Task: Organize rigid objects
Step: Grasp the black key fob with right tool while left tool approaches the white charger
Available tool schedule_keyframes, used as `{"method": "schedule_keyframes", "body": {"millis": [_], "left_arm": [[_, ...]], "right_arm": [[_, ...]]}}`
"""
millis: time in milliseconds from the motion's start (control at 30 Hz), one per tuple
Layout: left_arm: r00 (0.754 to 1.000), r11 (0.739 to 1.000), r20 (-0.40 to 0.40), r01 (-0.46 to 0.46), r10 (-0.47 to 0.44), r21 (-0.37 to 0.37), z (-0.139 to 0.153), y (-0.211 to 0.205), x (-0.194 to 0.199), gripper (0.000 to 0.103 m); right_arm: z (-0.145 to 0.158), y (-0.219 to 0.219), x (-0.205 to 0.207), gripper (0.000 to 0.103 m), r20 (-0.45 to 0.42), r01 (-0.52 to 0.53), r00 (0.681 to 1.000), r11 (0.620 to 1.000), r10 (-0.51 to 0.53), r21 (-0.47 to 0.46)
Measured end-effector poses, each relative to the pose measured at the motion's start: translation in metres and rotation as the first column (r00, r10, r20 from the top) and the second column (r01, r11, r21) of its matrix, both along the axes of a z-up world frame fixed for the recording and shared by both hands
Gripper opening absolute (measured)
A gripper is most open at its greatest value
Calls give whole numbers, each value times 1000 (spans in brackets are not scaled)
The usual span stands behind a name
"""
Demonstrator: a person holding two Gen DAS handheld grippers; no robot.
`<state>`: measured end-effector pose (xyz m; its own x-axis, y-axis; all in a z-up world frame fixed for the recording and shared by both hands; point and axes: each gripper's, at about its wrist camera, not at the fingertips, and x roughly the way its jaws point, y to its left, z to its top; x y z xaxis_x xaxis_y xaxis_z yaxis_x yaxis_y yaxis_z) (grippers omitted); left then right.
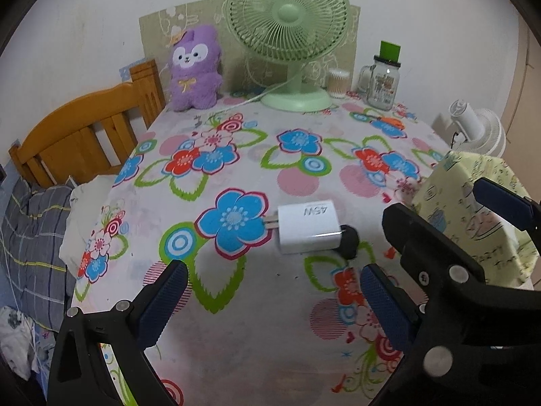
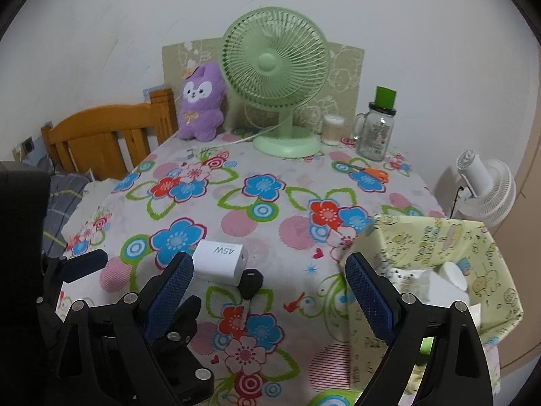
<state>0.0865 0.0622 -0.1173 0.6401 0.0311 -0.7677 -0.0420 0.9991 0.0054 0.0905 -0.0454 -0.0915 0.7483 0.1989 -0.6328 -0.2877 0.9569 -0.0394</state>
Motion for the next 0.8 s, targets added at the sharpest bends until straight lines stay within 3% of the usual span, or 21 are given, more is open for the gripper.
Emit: {"method": "schedule_keyframes", "body": {"millis": [500, 800], "left_arm": [[995, 999, -96, -18, 20, 27, -42, 5, 19, 103], [992, 999, -122, -4, 10, 51, -54, 1, 26, 103]], "right_arm": [[-47, 14, 30, 74, -153, -49, 987, 999, 47, -9], [-67, 12, 45, 72, -205, -31, 978, 999, 24, -30]]}}
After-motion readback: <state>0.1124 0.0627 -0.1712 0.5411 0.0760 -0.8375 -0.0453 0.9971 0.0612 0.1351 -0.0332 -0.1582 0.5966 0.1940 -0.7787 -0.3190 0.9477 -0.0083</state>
